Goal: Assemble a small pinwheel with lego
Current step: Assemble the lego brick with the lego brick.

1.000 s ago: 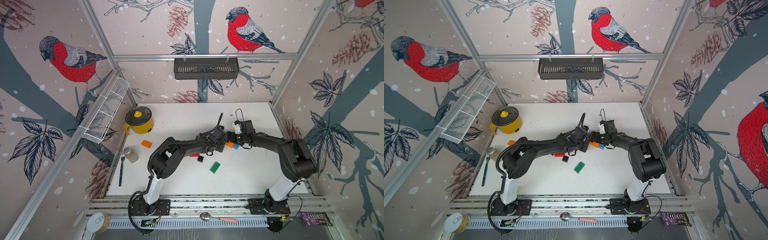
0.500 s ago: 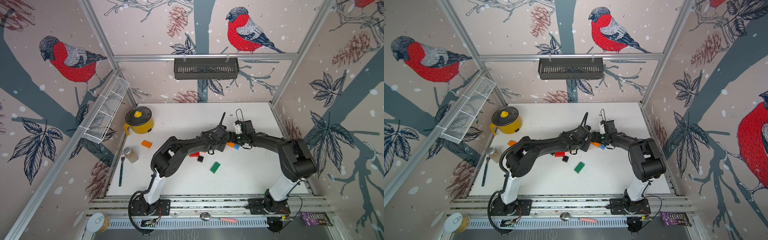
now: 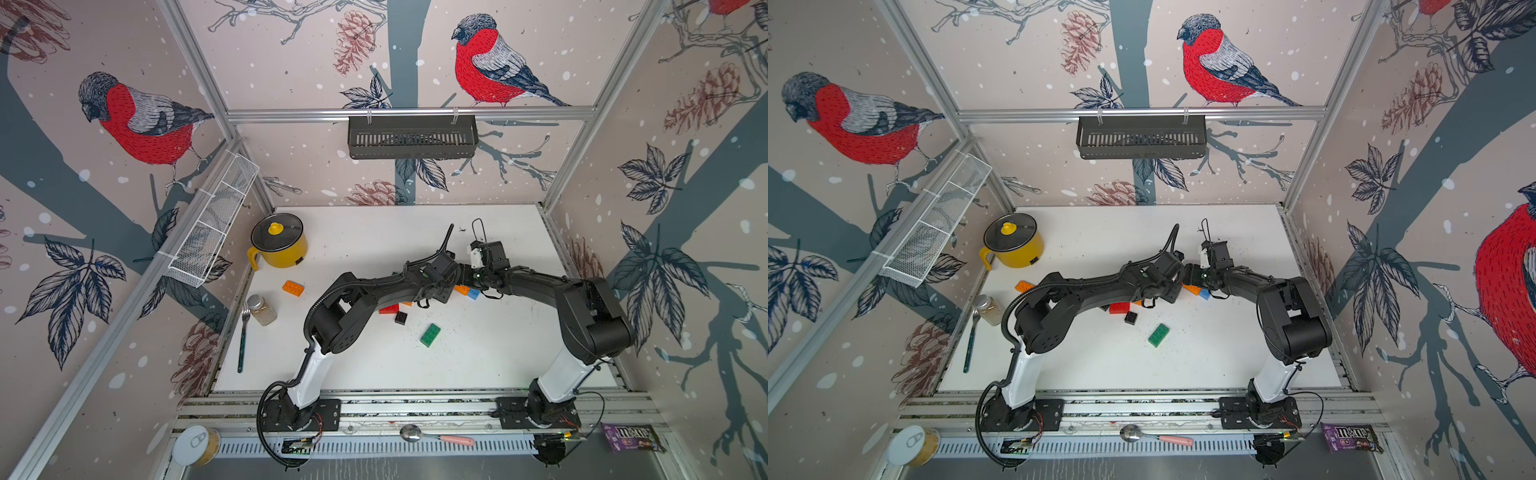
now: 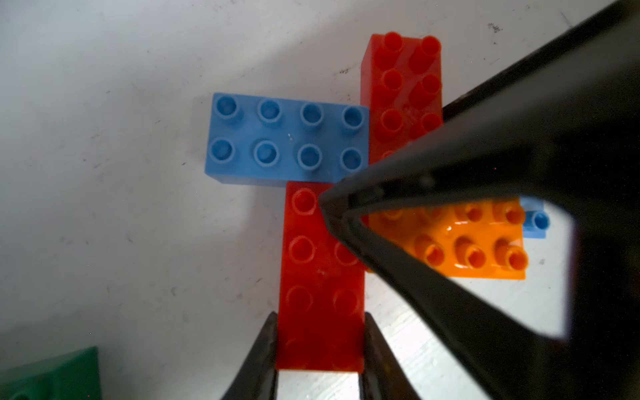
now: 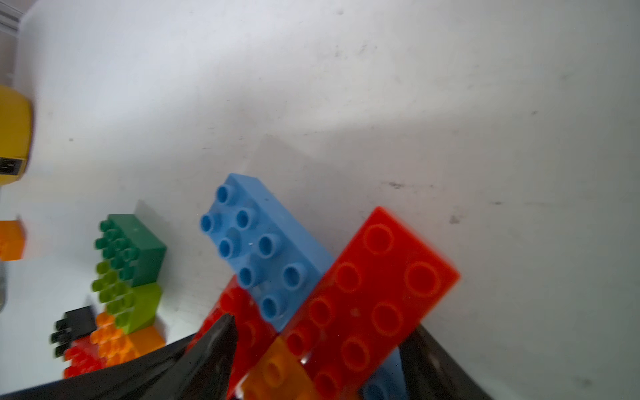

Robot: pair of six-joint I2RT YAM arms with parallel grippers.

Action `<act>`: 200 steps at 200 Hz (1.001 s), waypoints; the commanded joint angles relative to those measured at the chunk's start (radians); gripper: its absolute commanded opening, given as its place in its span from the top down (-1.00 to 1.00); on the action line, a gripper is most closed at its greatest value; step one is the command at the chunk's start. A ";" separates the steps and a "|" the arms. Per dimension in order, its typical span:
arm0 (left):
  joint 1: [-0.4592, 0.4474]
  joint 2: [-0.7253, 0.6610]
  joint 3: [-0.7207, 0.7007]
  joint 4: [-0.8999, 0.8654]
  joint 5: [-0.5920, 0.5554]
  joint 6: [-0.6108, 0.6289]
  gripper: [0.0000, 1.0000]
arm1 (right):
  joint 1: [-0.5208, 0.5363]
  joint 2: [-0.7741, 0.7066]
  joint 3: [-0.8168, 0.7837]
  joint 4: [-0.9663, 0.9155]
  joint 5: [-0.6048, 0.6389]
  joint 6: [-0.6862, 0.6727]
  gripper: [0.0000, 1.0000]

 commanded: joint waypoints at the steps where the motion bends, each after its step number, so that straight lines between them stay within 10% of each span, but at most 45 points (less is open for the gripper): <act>1: 0.002 0.008 0.015 -0.013 -0.019 0.006 0.89 | -0.003 0.012 -0.011 -0.107 0.092 -0.002 -0.45; 133: 0.012 -0.005 0.035 -0.027 -0.043 0.014 0.77 | -0.018 -0.010 0.004 -0.108 0.057 0.010 -0.41; 200: 0.019 -0.086 -0.027 0.012 -0.018 0.013 -0.05 | -0.034 -0.049 0.070 -0.141 -0.013 0.011 -0.54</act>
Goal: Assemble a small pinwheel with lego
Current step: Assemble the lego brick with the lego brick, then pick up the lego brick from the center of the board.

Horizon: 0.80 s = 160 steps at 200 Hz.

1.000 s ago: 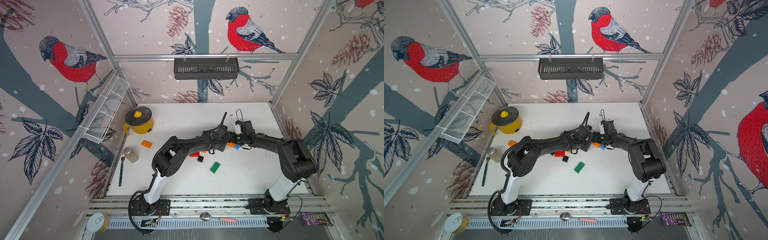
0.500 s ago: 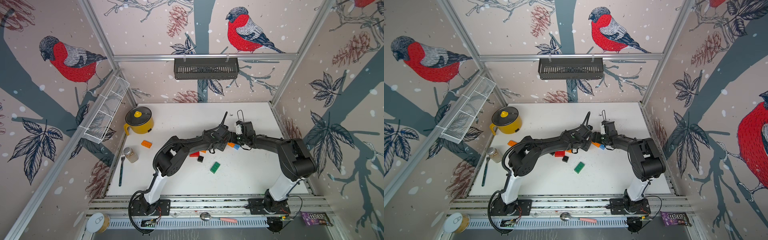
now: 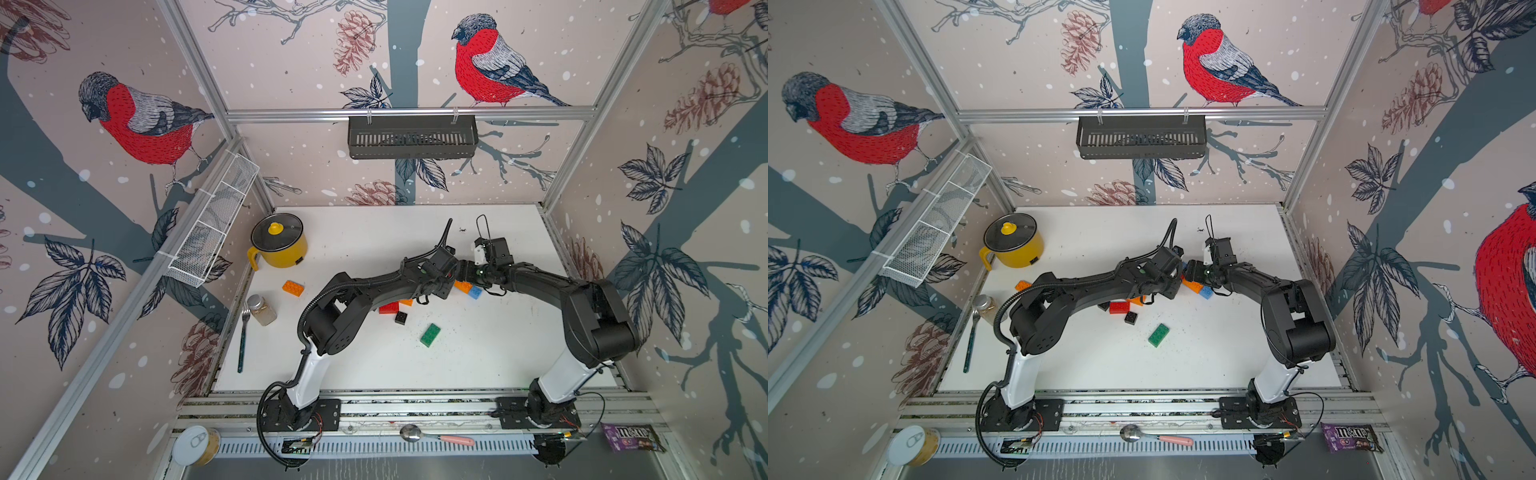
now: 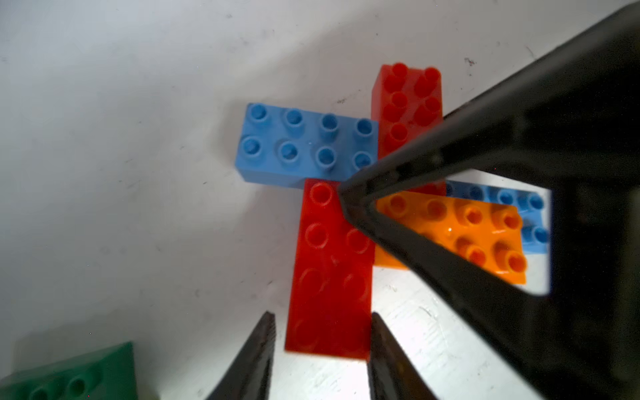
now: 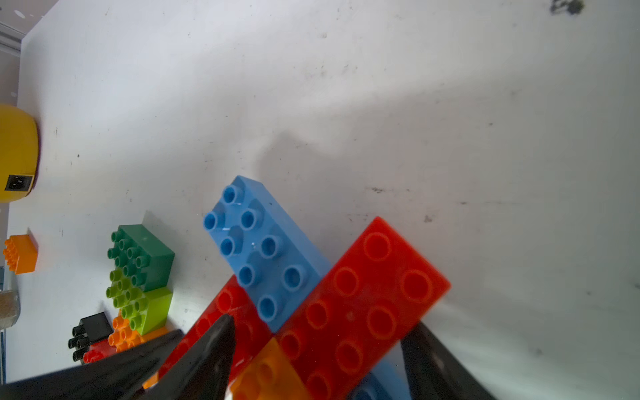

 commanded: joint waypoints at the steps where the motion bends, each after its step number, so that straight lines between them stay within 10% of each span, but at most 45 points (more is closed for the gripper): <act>1: 0.006 -0.030 -0.023 0.023 -0.015 -0.005 -0.06 | -0.009 -0.013 0.017 -0.049 -0.001 -0.008 -0.54; 80: 0.011 -0.332 -0.288 0.155 0.054 -0.086 -0.60 | 0.010 -0.183 0.001 -0.106 0.041 -0.022 -0.63; 99: 0.012 -0.519 -0.451 0.215 0.040 -0.153 -0.94 | 0.081 -0.249 -0.007 -0.136 0.070 -0.039 -0.73; 160: 0.021 -1.106 -0.914 0.136 -0.078 -0.383 -0.93 | 0.465 -0.292 -0.022 -0.167 0.154 -0.113 -0.93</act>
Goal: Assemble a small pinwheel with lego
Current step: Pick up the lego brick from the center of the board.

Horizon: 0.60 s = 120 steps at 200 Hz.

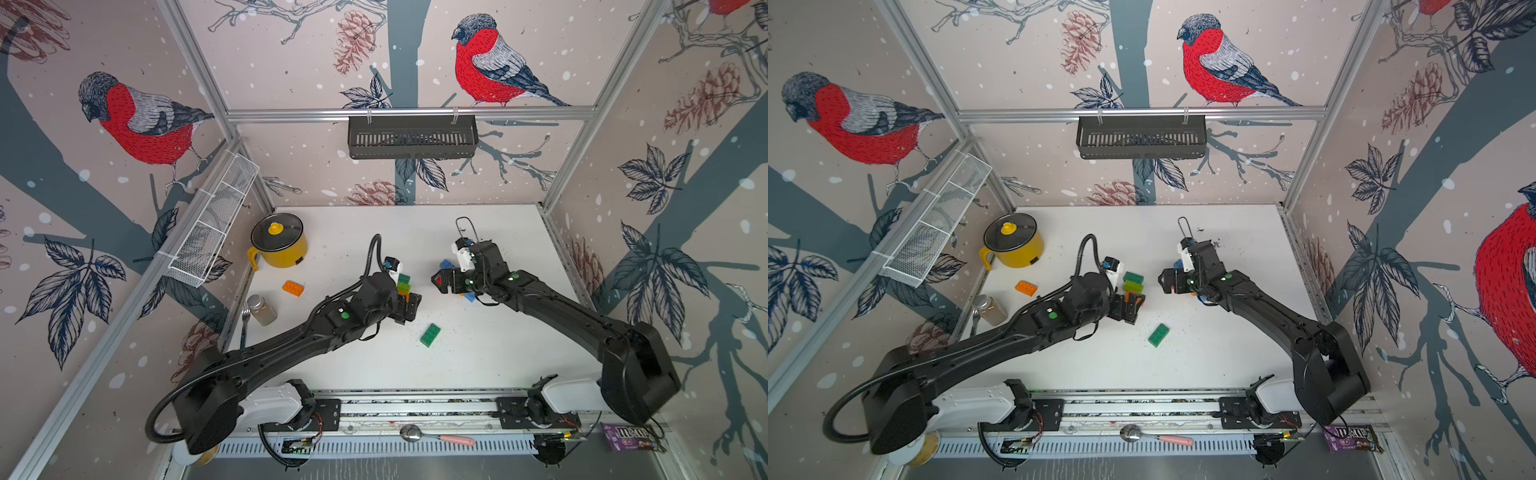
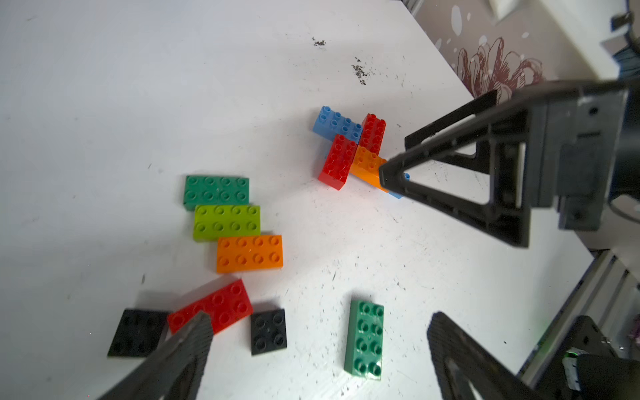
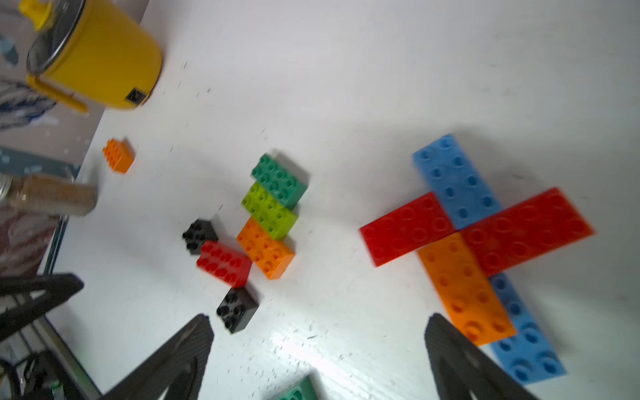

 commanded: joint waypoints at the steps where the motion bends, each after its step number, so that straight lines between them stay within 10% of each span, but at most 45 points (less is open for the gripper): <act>1: 0.004 -0.151 -0.110 -0.028 -0.078 -0.143 -0.93 | 0.120 0.022 0.011 -0.029 0.062 -0.059 -0.93; 120: 0.286 -0.453 -0.298 -0.099 0.148 -0.287 -0.93 | 0.326 0.446 0.231 -0.081 0.078 -0.196 -0.63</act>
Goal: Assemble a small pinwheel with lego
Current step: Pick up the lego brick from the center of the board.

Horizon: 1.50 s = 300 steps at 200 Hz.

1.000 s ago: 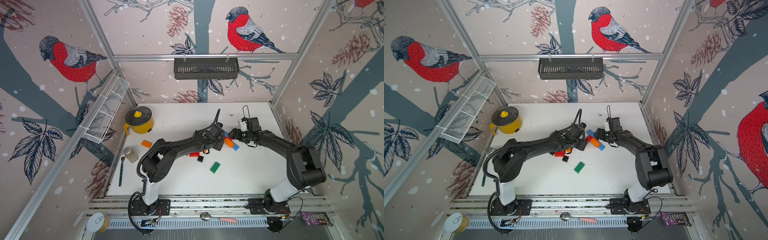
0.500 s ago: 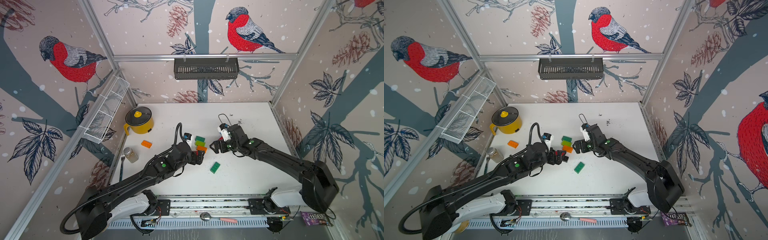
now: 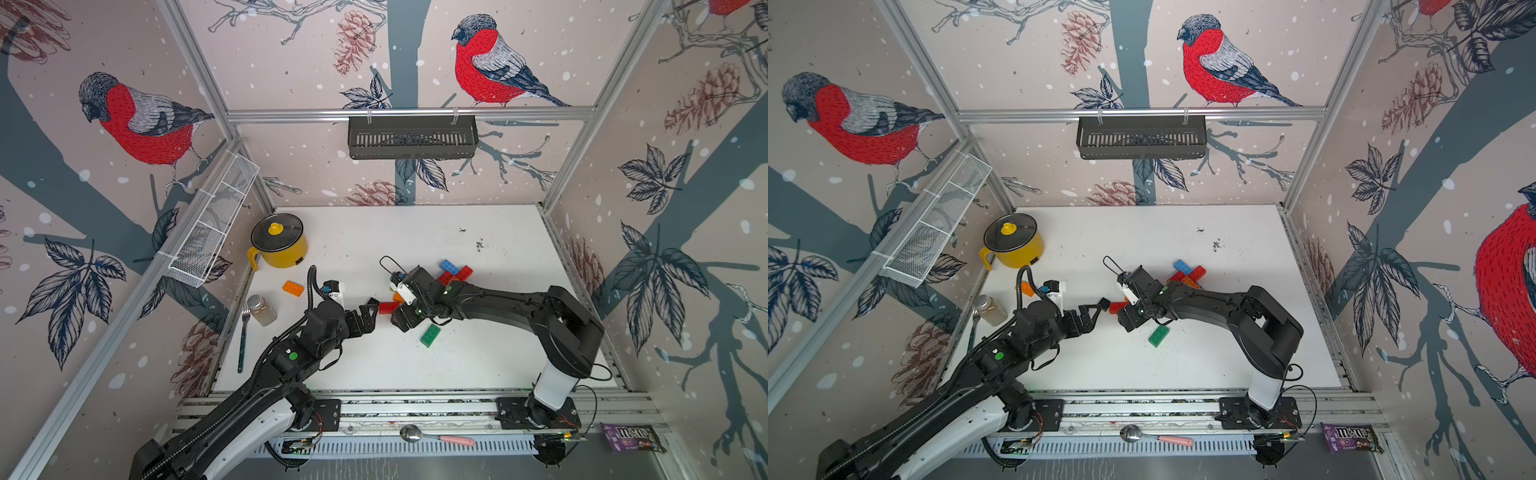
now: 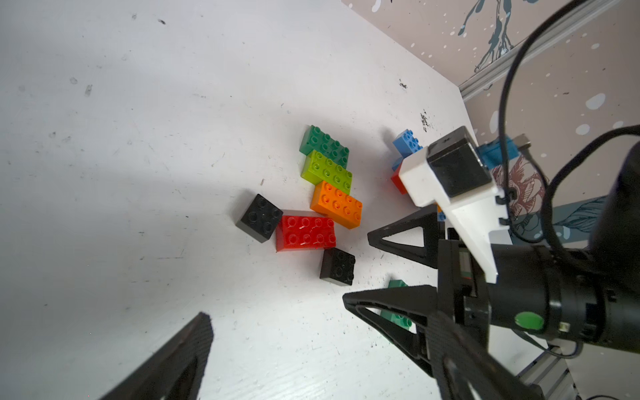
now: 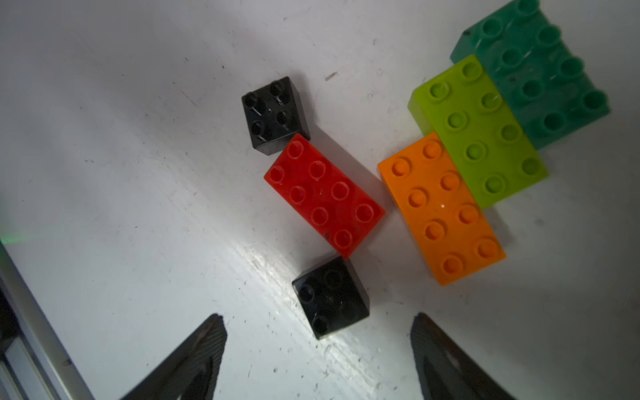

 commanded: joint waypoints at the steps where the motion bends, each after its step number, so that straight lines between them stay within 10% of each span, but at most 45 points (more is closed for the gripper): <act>1: 0.051 -0.008 -0.013 0.022 0.087 -0.018 -0.93 | 0.013 0.035 0.026 -0.039 -0.004 -0.042 -0.63; 300: 0.111 0.004 -0.032 0.014 0.071 -0.020 -0.93 | 0.060 0.101 0.082 -0.074 0.027 -0.098 -0.08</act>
